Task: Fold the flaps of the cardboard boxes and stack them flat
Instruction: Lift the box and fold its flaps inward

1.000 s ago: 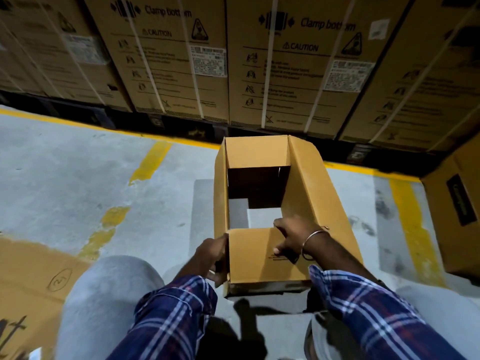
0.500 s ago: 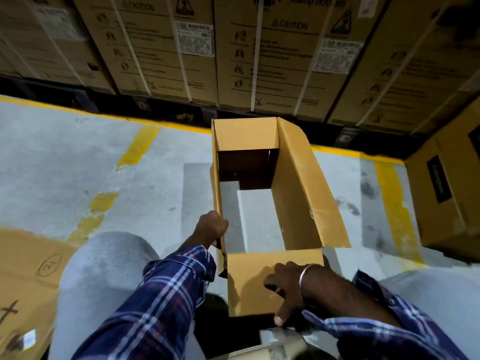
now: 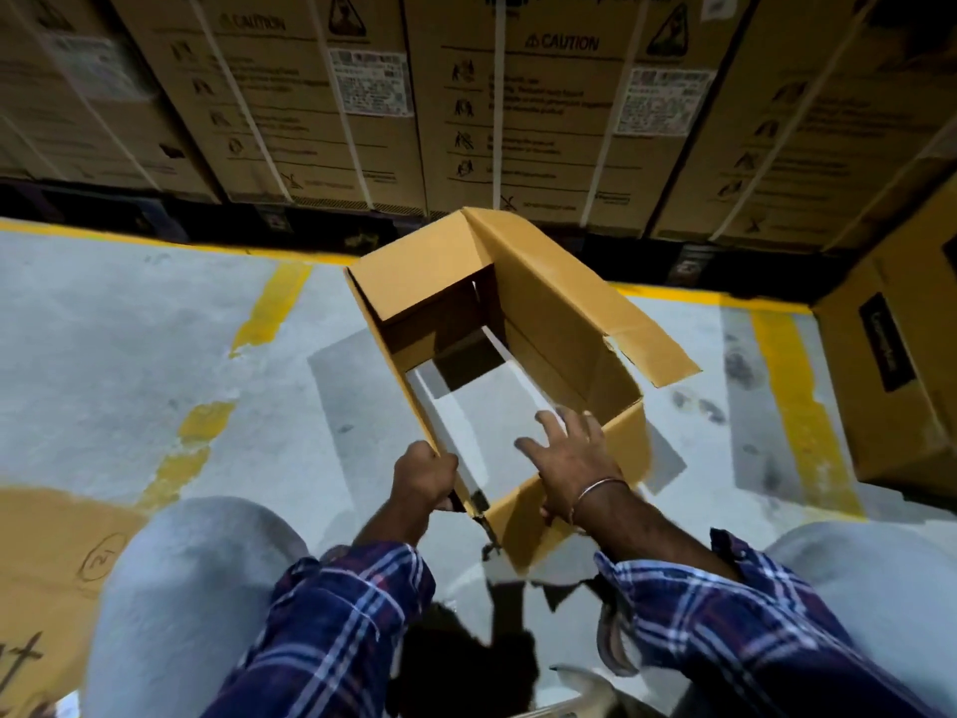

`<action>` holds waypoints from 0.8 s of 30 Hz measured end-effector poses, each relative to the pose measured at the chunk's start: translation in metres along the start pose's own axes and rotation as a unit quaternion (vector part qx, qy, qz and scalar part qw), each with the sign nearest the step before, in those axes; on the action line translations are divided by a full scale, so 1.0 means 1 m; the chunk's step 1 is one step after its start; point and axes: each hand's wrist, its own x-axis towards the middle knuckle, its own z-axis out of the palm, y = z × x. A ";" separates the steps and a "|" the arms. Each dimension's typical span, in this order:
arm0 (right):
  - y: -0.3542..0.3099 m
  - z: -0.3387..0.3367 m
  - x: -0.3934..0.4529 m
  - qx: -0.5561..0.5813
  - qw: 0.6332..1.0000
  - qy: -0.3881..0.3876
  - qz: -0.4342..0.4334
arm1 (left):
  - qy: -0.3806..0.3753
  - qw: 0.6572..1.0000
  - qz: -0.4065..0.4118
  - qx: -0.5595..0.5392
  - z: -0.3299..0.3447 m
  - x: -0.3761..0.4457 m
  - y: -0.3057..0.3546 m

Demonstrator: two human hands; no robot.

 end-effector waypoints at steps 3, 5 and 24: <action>0.010 -0.006 0.008 0.060 0.997 -0.014 0.046 | 0.021 0.998 -0.019 -0.059 0.007 -0.002 -0.004; 0.019 -0.016 0.012 0.213 0.974 -0.018 0.076 | 0.031 0.995 -0.027 -0.093 0.013 -0.002 -0.007; 0.023 -0.003 0.033 0.647 0.674 -0.031 0.356 | 0.024 0.991 0.015 -0.129 0.044 -0.027 -0.019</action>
